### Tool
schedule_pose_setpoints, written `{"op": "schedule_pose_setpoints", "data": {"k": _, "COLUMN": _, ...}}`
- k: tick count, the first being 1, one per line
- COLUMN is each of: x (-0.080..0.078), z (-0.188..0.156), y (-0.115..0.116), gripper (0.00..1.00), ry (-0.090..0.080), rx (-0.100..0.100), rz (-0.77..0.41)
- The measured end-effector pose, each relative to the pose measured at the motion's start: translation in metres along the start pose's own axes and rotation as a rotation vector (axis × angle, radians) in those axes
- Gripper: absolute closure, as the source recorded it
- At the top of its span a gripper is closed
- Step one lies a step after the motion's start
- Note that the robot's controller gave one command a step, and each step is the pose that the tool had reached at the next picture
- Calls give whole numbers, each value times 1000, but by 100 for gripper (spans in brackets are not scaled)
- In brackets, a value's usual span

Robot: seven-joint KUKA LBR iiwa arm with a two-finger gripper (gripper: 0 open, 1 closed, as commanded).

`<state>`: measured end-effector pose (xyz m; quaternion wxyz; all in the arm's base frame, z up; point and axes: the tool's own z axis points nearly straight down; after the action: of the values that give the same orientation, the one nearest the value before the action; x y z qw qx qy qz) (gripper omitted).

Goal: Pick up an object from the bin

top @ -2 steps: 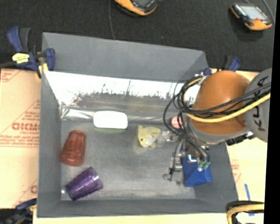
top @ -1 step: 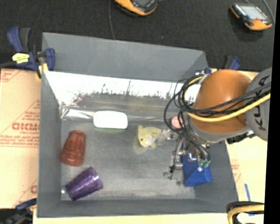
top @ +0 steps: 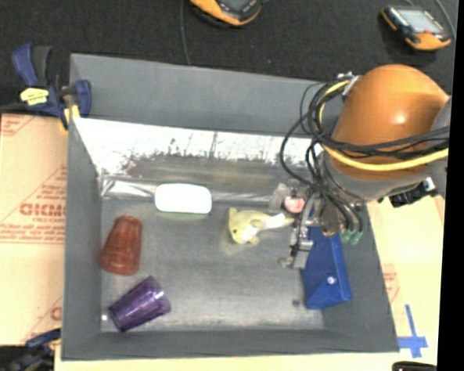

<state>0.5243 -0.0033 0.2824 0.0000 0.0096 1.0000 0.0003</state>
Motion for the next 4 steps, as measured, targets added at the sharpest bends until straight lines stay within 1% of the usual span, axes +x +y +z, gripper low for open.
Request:
{"op": "schedule_pose_setpoints", "data": {"k": 1, "x": 17, "z": -75, "y": 5, "gripper": 0, "ry": 8, "rx": 0, "rz": 48}}
{"op": "schedule_pose_setpoints", "data": {"k": 2, "x": 2, "z": -43, "y": 9, "gripper": 0, "ry": -8, "rx": 1, "rz": -46}}
{"op": "schedule_pose_setpoints", "data": {"k": 3, "x": -27, "z": 3, "y": 53, "gripper": 0, "ry": -9, "rx": -1, "rz": 1}}
{"op": "schedule_pose_setpoints", "data": {"k": 4, "x": -11, "z": 75, "y": 75, "gripper": 0, "ry": -8, "rx": 0, "rz": 80}}
